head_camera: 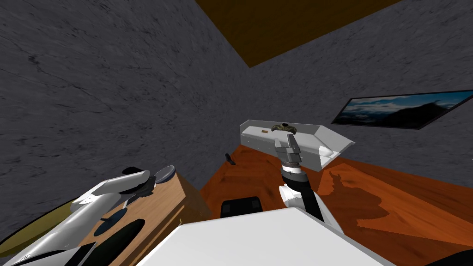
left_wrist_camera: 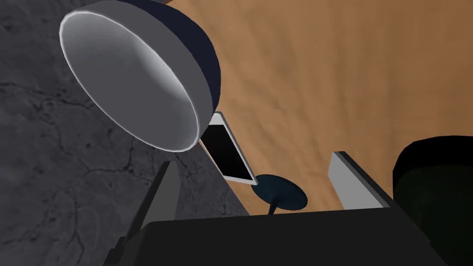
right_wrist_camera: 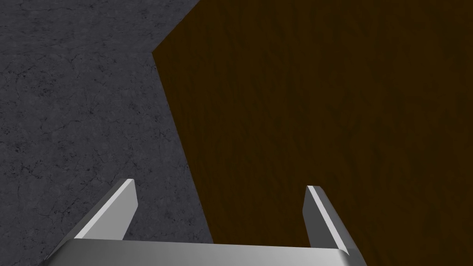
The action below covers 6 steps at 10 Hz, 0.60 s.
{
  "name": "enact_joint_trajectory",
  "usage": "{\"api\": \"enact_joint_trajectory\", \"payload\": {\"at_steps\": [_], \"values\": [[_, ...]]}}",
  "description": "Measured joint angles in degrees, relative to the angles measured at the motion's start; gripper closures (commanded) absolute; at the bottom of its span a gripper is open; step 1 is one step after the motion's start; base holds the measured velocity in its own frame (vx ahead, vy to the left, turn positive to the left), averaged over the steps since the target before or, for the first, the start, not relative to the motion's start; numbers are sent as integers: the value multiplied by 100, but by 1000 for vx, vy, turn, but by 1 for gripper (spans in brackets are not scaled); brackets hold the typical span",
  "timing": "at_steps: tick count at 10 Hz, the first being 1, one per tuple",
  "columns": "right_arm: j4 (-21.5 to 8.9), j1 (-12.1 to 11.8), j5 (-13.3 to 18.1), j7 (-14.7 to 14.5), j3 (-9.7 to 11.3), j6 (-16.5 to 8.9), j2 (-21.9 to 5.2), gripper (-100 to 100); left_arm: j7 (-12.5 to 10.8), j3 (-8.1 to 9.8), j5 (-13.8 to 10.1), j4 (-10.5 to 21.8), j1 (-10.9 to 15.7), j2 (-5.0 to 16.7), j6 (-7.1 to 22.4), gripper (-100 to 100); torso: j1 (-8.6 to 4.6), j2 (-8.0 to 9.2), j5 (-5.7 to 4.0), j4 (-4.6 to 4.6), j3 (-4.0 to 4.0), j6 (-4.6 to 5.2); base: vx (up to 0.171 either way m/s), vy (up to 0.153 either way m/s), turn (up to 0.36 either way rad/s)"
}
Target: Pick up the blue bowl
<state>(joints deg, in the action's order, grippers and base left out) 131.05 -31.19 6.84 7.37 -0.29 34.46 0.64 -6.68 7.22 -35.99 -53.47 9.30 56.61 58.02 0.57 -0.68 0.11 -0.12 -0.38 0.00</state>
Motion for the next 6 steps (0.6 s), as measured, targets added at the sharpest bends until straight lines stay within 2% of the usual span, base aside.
{"api": "enact_joint_trajectory", "payload": {"at_steps": [1,2,3,5,6], "values": [[0,0,0,0,0,0,0,0,-14,-5,-20,-12,8,31,66,-100,5,-5,1,-1,-3,0,69,60,-16],[0,1,0,0,0,0,1,0,-18,-4,-22,-15,10,36,81,0,-17,18,-1,2,8,-1,12,11,-1],[0,1,0,0,1,0,1,0,-18,-4,-21,-14,11,35,79,-100,-35,39,-6,7,21,-1,16,38,4],[0,2,0,0,1,0,1,0,-15,-2,73,87,9,-87,-88,-100,-27,47,-5,10,27,-2,12,37,-2],[0,2,0,0,1,0,1,0,-18,-3,79,91,9,-93,-107,100,-35,51,-7,11,29,-2,0,0,0]]}}
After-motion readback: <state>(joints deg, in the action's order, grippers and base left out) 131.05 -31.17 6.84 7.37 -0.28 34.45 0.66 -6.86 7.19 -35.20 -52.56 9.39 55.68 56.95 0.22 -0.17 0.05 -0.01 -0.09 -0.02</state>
